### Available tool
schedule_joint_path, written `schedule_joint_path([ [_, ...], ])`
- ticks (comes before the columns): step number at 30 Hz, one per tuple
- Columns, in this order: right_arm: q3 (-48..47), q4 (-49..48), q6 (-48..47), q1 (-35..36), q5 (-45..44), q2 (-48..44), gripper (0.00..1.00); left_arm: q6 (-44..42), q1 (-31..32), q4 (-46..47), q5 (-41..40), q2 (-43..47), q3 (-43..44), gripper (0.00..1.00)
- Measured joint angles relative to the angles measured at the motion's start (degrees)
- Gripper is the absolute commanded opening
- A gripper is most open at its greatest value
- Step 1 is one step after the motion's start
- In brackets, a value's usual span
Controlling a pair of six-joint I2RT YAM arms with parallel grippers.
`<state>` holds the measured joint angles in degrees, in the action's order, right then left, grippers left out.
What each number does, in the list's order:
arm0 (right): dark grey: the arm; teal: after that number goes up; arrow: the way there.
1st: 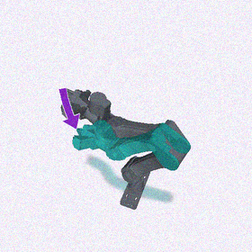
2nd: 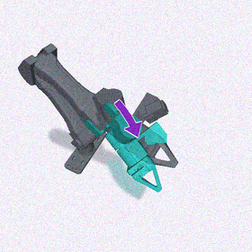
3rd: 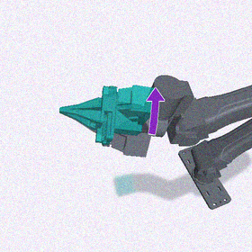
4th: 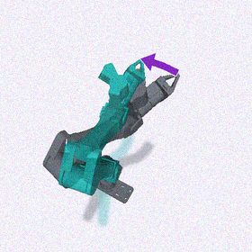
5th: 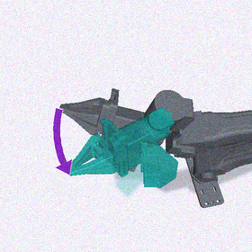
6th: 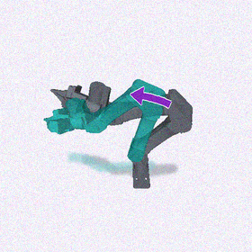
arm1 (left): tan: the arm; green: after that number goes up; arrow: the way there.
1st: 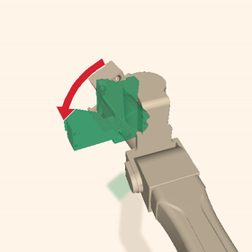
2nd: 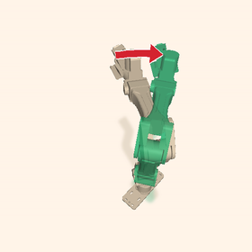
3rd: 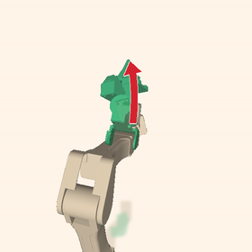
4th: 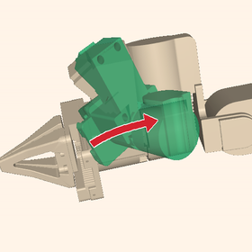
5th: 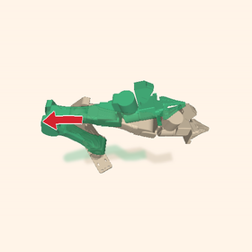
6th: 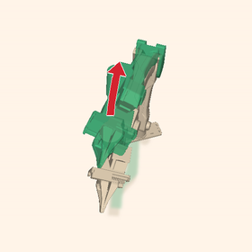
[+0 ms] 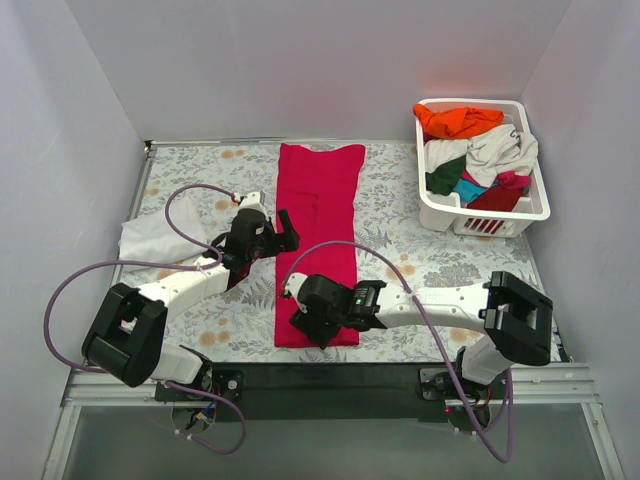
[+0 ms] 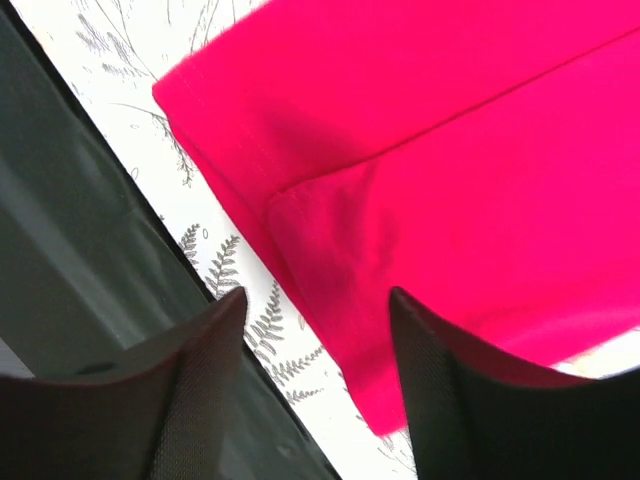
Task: Fold and stack the t-shirts
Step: Fold the tshirt
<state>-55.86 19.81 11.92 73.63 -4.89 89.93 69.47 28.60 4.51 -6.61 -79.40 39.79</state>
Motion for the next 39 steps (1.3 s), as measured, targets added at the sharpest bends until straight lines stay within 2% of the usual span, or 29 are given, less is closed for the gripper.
schedule_joint_path([
  [7, 1.3, -0.6, 3.7, -3.4, -5.4, -10.1, 0.57, 0.2, 0.0, -1.6, -0.7, 2.1, -0.5, 0.93],
  [15, 13.0, -1.0, 10.6, -14.1, -9.5, -19.1, 0.58, 2.1, 0.0, -4.6, -1.0, 10.8, -7.5, 0.92],
  [23, 17.6, -2.0, 14.9, -14.7, -7.7, -18.8, 0.58, 6.4, 1.6, -8.9, -0.6, 18.0, -15.0, 0.92],
  [33, 19.6, -6.5, 19.0, -11.5, -3.1, -16.0, 0.57, 12.2, 5.4, -16.1, -0.9, 27.1, -18.3, 0.92],
  [39, 20.0, -6.0, 22.0, -9.6, -4.2, -13.9, 0.57, 15.9, 7.7, -21.8, -1.5, 31.4, -18.8, 0.92],
])
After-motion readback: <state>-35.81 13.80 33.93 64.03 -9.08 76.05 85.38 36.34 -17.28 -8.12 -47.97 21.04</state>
